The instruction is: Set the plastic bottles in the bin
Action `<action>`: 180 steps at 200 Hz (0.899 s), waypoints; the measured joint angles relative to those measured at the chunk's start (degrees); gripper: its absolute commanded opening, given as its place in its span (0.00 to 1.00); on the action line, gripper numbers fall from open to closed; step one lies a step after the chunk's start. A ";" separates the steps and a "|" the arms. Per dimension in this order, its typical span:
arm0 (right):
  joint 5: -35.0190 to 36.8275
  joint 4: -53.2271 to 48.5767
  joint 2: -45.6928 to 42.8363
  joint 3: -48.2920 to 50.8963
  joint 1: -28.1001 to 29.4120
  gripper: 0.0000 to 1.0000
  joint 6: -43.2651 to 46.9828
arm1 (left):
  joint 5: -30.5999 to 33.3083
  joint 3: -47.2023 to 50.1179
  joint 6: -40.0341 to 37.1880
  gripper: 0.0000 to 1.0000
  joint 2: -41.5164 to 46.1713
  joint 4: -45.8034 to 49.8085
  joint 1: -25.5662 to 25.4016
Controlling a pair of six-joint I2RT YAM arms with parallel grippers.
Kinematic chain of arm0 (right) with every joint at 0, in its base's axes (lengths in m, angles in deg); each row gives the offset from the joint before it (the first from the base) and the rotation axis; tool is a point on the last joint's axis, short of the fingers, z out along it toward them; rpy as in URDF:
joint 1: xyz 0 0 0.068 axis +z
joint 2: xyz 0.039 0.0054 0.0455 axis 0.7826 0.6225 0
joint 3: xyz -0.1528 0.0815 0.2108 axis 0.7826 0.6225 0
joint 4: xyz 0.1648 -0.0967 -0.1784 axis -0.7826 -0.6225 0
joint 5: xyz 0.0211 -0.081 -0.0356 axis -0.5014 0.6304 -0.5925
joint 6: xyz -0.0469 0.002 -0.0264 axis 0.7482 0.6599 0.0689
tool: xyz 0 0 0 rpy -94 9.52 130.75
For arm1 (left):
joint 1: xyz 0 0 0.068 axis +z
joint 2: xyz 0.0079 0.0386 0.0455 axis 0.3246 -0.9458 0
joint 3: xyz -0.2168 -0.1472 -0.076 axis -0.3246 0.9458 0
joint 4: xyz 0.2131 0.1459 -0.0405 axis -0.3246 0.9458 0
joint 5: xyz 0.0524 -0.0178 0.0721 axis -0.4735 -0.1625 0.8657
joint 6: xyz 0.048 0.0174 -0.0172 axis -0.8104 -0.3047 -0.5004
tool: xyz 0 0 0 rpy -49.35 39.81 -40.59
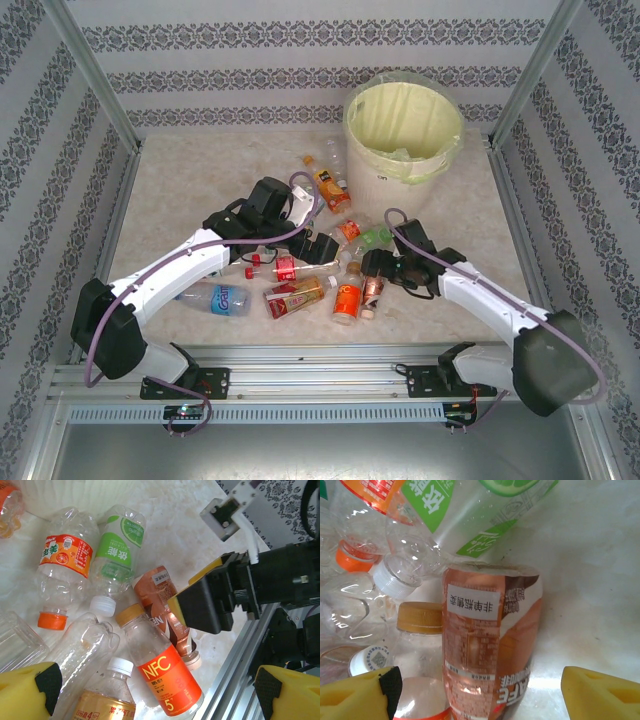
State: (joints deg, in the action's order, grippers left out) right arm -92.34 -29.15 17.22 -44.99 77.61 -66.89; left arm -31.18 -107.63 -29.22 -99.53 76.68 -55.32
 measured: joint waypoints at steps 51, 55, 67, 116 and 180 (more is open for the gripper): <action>-0.15 3.61 3.87 1.03 0.79 0.78 -0.72 | -0.02 -0.02 -0.02 1.00 0.00 0.02 0.00; -0.15 3.80 4.00 1.16 0.79 0.78 -0.79 | 0.00 -0.02 -0.02 1.00 0.00 0.02 0.00; -0.13 4.17 4.44 1.40 0.79 0.77 -0.85 | 0.00 -0.02 0.00 1.00 0.00 0.02 0.00; 0.00 5.95 6.95 1.81 0.79 0.74 -1.07 | 0.00 -0.02 -0.02 1.00 0.00 0.02 0.00; 0.46 7.19 8.44 1.88 0.79 0.63 -1.86 | 0.00 -0.02 -0.02 1.00 0.00 0.02 0.00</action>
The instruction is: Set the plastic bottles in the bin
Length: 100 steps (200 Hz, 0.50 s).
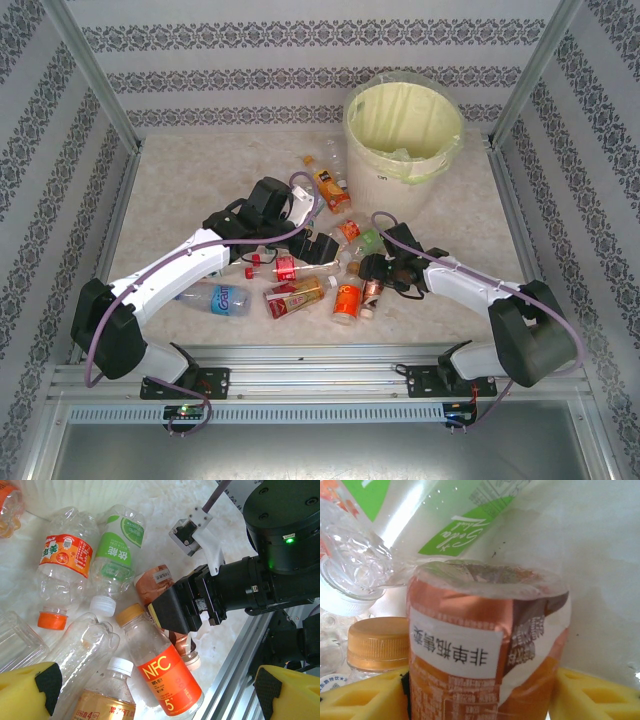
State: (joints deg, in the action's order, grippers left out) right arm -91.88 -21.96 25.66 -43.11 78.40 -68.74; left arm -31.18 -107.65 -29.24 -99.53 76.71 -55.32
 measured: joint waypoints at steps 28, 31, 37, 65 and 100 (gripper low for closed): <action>0.28 -0.04 -0.09 -0.02 0.00 0.59 -0.02 | 0.00 0.00 0.00 1.00 0.00 0.02 0.00; 0.33 -0.07 -0.11 -0.02 0.00 0.59 -0.02 | -0.02 0.00 0.00 1.00 0.00 0.02 0.00; 0.52 -0.26 -0.28 -0.02 0.00 0.58 0.00 | 0.00 -0.02 0.00 1.00 0.00 0.02 0.00; 2.38 -3.37 -3.30 -0.09 0.00 0.58 0.42 | -0.02 -0.04 0.00 1.00 0.02 0.02 0.00; 4.48 -9.38 -11.98 -2.19 0.00 0.57 2.08 | -0.90 0.48 0.02 1.00 1.38 -0.68 -0.02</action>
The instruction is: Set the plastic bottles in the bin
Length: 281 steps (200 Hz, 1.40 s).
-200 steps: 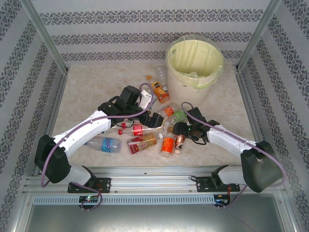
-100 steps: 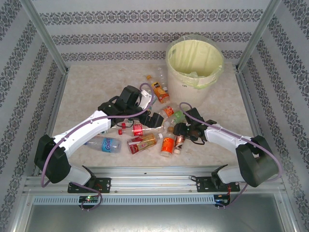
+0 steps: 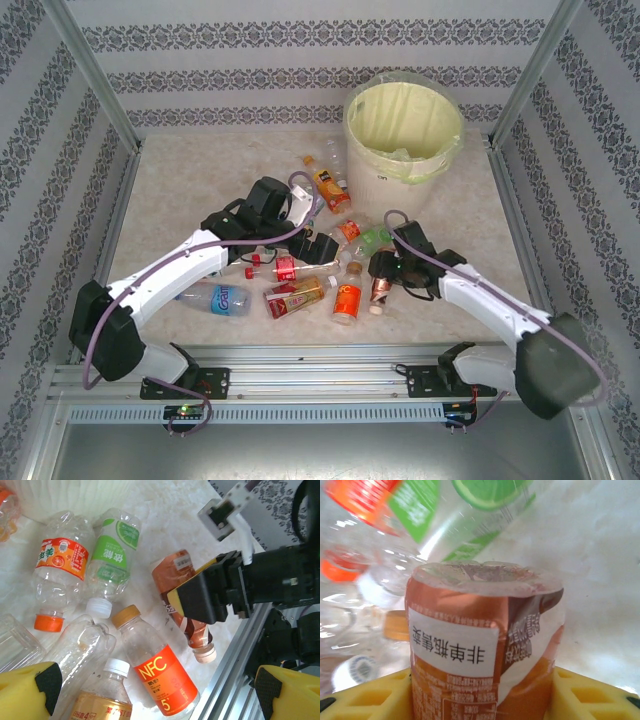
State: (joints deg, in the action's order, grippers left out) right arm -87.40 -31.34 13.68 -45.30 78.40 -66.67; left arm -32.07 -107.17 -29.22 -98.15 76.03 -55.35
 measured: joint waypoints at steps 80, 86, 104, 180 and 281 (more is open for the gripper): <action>1.64 -12.24 -8.46 -16.17 0.00 0.57 4.22 | -2.27 6.14 1.70 1.00 9.46 -9.40 0.02; 1.88 -12.94 -8.39 -17.86 0.00 0.57 4.63 | -2.21 6.75 1.88 1.00 10.19 -10.23 0.02; 2.82 -14.80 -8.00 -23.10 0.00 0.57 5.95 | -2.14 8.52 2.43 1.00 12.39 -12.76 0.02; 8.50 -17.94 0.26 -46.40 -0.04 0.60 13.29 | -1.99 15.78 4.76 1.00 18.53 -32.54 0.02; 14.10 -16.33 17.77 -69.46 -3.37 0.57 22.21 | -3.45 21.68 4.26 1.00 16.48 -49.64 0.02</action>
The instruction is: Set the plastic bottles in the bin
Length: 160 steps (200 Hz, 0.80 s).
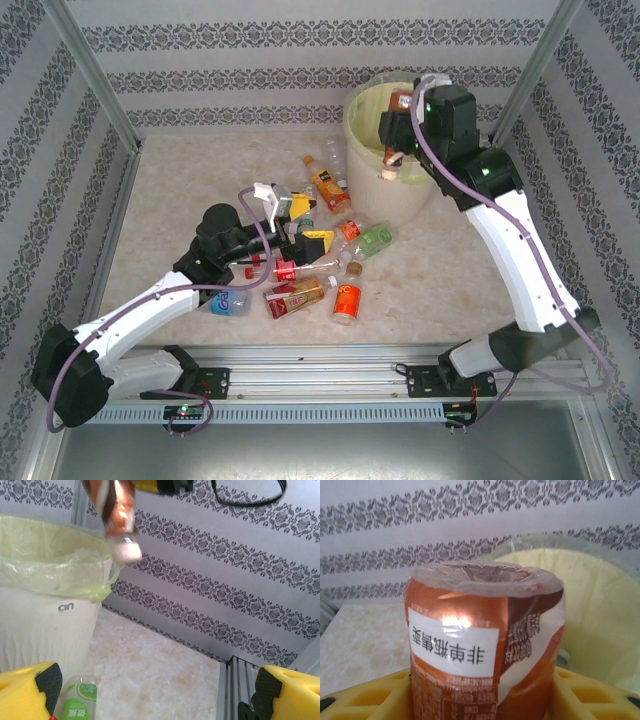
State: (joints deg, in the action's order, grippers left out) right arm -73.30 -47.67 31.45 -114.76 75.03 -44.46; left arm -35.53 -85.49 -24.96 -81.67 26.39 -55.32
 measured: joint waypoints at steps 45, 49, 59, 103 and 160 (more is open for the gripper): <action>0.63 -1.05 9.94 -11.74 -4.68 0.56 1.03 | 0.70 0.07 -0.63 1.00 0.02 -0.90 0.00; 0.63 -1.16 10.71 -12.52 -4.98 0.56 1.05 | 0.70 0.07 -0.66 1.00 0.00 -0.90 0.00; 0.63 -1.84 12.85 -14.71 -5.79 0.55 1.03 | 0.87 0.07 -0.74 1.00 0.00 -0.90 0.00; -0.44 -5.20 20.81 -20.72 -8.79 0.54 -0.42 | 1.16 0.07 -1.60 1.00 0.00 -0.87 0.00; -5.25 -10.21 28.92 -24.79 -11.67 0.52 -2.34 | 1.36 0.07 -2.75 1.00 -0.04 -0.81 0.00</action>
State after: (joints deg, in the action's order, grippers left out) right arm -78.55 -57.87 60.37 -139.55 63.36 -46.80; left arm -34.17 -85.42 -27.71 -81.71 25.58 -55.32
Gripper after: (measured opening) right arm 0.535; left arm 0.998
